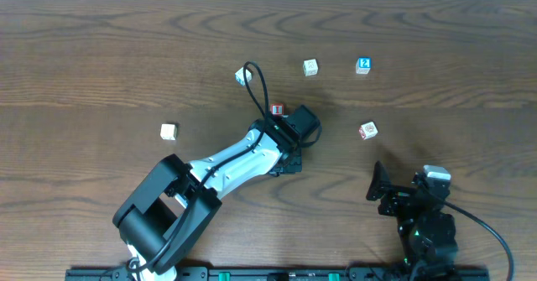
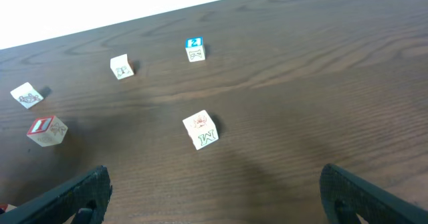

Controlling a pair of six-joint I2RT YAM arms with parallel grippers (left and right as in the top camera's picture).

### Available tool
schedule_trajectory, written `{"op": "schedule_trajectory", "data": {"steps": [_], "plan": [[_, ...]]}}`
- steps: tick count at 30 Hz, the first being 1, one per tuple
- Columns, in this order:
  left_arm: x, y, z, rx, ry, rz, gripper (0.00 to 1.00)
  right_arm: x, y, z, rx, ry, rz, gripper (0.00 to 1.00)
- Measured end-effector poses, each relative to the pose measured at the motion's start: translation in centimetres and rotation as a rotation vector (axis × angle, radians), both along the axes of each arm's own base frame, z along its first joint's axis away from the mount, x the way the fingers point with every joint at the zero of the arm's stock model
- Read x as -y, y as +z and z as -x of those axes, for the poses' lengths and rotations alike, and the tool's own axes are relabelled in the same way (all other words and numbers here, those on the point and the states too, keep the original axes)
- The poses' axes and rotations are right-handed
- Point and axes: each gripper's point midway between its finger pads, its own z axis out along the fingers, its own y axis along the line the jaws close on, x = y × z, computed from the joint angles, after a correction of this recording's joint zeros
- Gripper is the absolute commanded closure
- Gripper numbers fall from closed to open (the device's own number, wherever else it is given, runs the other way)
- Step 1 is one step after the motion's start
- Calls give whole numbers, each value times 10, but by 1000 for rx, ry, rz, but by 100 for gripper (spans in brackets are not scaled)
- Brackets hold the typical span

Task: Spell out Ai2
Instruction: 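Grasp the 'A' block with left gripper and lift it, then carry the 'A' block beside the left of the 'I' block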

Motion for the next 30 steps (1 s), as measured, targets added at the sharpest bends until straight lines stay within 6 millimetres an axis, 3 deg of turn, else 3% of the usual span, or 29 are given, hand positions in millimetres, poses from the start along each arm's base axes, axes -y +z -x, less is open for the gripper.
{"op": "schedule_trajectory", "data": {"steps": [7,15,19,27,30], "plan": [[-3,0,-1,8,0,-15,87,0,0,0,0,0,0,1],[-21,0,-12,27,11,-66,93,0,0,0,0,0,0,1],[-41,8,-32,48,43,-104,94,0,0,0,0,0,0,1],[-66,47,-102,181,82,-77,94,0,0,0,0,0,0,1],[-70,51,-118,217,77,-52,94,0,0,0,0,0,0,1]]}}
